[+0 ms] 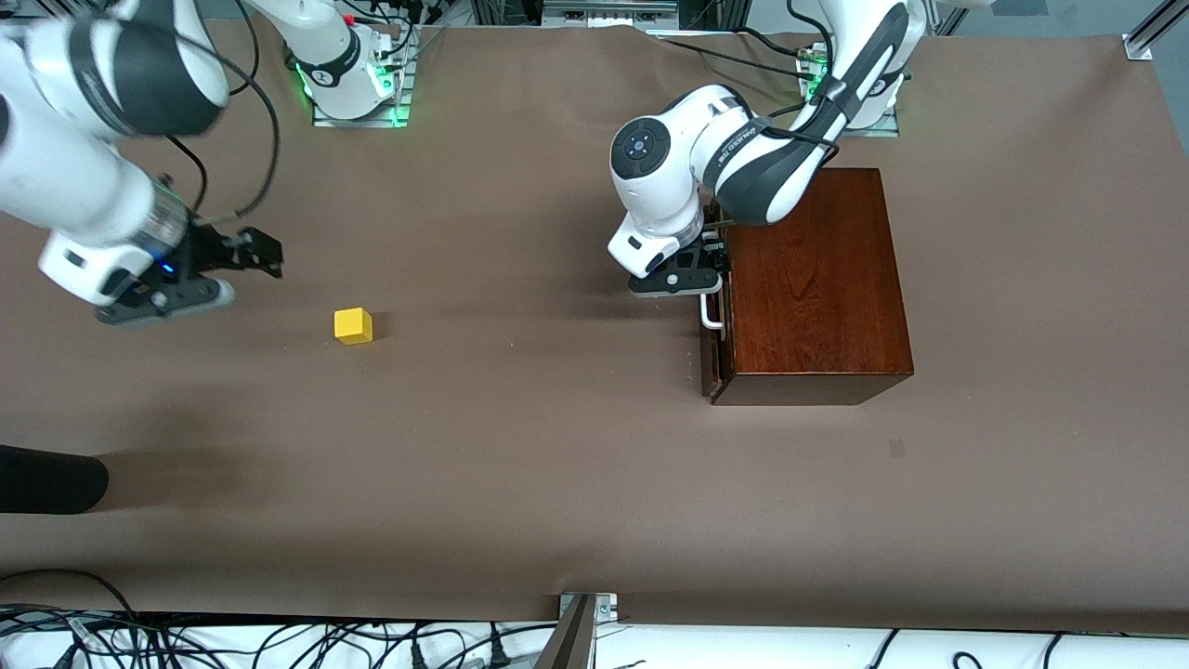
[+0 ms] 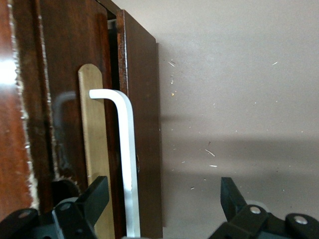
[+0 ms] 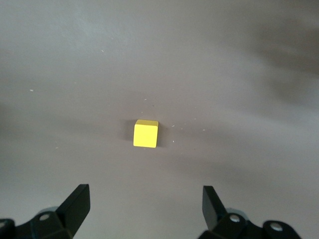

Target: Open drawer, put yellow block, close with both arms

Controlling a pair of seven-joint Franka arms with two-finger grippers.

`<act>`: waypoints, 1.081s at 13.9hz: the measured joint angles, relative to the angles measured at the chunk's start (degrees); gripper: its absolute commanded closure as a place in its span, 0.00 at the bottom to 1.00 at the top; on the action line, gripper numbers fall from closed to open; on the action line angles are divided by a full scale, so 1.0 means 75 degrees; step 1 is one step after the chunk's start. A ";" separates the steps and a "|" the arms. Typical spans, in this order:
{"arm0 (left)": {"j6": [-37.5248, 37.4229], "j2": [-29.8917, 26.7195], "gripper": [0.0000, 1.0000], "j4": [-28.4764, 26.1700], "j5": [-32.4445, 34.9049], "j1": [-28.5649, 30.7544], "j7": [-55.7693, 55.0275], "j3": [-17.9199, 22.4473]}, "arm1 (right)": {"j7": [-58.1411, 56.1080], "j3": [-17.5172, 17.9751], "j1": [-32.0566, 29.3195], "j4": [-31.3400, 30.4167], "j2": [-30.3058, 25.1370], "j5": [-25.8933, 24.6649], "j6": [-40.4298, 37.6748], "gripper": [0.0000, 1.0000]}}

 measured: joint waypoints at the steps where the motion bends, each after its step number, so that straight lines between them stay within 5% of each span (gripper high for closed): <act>1: 0.0012 0.0029 0.00 -0.0018 0.0000 0.0001 -0.0012 0.0001 | 0.0000 0.0017 0.0002 -0.0154 0.0217 0.0001 0.0290 0.00; 15: 0.0586 0.0523 0.00 -0.0054 0.0011 -0.0017 -0.0489 0.0015 | 0.0402 0.0124 0.0050 -0.3046 0.1871 0.0018 0.5500 0.00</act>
